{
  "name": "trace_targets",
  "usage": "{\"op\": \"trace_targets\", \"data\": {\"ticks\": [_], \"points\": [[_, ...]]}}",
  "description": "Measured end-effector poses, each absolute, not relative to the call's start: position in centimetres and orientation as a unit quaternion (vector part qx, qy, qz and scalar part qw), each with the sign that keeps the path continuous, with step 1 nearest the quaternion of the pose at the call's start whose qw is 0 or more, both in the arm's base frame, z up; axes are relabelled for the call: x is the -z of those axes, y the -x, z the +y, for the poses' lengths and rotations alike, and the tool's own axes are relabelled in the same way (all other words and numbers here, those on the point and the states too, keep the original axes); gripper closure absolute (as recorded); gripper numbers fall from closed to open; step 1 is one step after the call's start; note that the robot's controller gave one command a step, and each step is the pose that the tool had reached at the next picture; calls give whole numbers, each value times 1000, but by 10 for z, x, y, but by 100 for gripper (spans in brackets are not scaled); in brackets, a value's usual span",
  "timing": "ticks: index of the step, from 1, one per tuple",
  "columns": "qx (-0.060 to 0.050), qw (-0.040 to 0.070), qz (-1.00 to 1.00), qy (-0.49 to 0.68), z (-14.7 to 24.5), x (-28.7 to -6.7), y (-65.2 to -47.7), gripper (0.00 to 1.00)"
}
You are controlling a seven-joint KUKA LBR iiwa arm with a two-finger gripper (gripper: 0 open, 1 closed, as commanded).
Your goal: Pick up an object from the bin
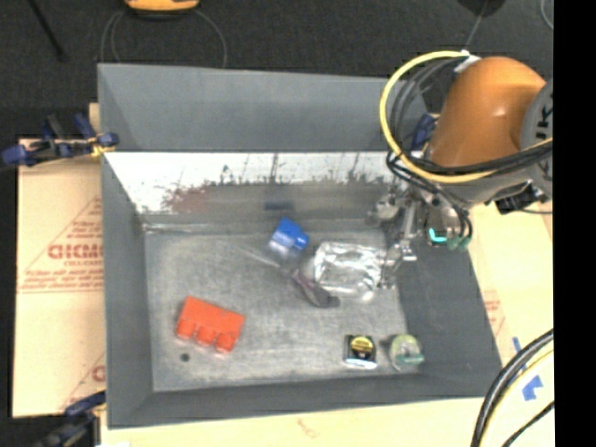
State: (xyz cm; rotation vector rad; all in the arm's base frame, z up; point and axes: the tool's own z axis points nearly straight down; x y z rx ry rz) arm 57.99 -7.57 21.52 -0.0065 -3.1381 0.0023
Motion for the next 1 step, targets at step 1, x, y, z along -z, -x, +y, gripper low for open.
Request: {"op": "trace_targets", "data": {"ticks": [1], "points": [[1, 1, -1000, 22, -70, -98, -620, 0]]}}
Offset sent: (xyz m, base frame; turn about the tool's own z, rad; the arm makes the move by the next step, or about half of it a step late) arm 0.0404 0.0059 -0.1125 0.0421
